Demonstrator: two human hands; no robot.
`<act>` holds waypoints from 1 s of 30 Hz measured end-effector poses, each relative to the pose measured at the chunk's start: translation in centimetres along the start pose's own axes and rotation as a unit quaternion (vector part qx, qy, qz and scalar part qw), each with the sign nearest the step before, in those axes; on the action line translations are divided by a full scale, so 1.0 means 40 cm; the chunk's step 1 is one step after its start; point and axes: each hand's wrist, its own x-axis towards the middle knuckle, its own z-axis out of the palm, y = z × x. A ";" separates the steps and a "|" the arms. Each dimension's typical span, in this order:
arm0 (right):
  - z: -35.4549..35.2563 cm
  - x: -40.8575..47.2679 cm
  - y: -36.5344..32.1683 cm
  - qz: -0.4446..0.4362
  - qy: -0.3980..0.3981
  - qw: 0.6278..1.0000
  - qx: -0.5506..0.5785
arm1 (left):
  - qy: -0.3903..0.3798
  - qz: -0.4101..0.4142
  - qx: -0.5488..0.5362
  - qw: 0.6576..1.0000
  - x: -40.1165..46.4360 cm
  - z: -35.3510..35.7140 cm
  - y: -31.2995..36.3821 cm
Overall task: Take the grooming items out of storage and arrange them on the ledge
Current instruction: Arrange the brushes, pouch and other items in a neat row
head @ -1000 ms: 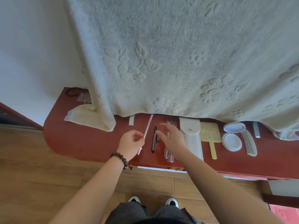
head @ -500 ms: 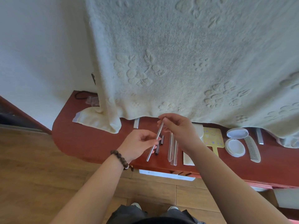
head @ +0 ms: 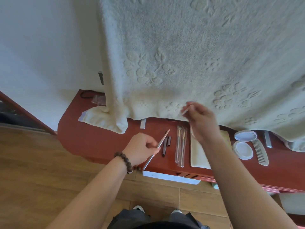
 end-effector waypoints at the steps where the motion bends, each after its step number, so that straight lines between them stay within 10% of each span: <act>1: -0.016 0.020 -0.024 -0.017 0.024 0.999 0.013 | -0.009 -0.016 -0.004 1.000 -0.012 0.004 -0.029; 7: -0.008 0.000 -0.024 0.015 -0.024 0.984 -0.174 | 0.022 -0.094 -0.204 0.974 -0.030 0.013 -0.087; 18: 0.018 -0.041 0.125 0.168 -0.026 0.980 -0.099 | 0.013 -0.105 -0.216 0.971 0.044 0.026 -0.082; 30: 0.002 -0.022 0.237 0.009 -0.123 0.860 -0.495 | 0.010 -0.122 -0.088 0.989 0.136 0.057 -0.142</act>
